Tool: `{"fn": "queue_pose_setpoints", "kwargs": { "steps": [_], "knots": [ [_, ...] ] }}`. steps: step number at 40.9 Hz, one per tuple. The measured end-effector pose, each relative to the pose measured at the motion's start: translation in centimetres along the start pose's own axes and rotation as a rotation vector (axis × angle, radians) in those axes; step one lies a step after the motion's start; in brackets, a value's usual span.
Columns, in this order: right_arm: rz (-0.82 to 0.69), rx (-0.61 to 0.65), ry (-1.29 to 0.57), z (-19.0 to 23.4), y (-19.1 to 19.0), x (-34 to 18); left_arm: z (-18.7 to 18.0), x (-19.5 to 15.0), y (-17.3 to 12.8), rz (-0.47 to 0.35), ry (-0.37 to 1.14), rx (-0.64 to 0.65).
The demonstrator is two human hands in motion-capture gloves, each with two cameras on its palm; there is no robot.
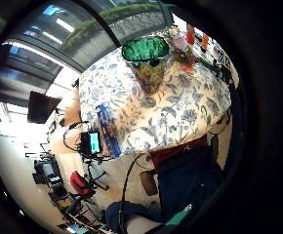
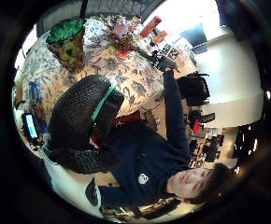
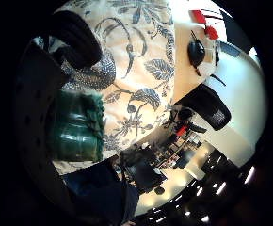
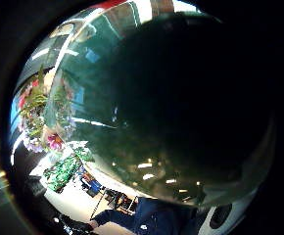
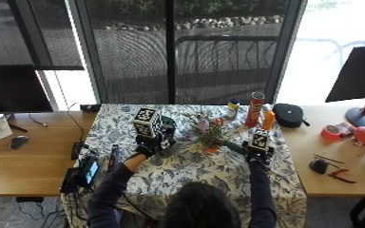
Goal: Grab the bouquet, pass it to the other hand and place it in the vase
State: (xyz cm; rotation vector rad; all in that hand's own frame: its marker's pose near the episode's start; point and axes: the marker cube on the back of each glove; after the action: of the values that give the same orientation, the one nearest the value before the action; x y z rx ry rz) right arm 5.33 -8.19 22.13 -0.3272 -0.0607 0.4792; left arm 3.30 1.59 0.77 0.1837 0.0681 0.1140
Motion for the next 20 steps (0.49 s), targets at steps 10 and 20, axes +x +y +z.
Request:
{"fn": "queue_pose_setpoints", "kwargs": {
  "steps": [10,20],
  "knots": [
    [-0.015,0.167,-0.058,-0.8,1.1,-1.1,-0.1,-0.3,-0.1,-0.011,-0.008,-0.002],
    [-0.108,0.475,-0.433,-4.4,-1.1,-1.9,-0.3,0.0,-0.8,-0.012,0.032,-0.031]
  ]
}}
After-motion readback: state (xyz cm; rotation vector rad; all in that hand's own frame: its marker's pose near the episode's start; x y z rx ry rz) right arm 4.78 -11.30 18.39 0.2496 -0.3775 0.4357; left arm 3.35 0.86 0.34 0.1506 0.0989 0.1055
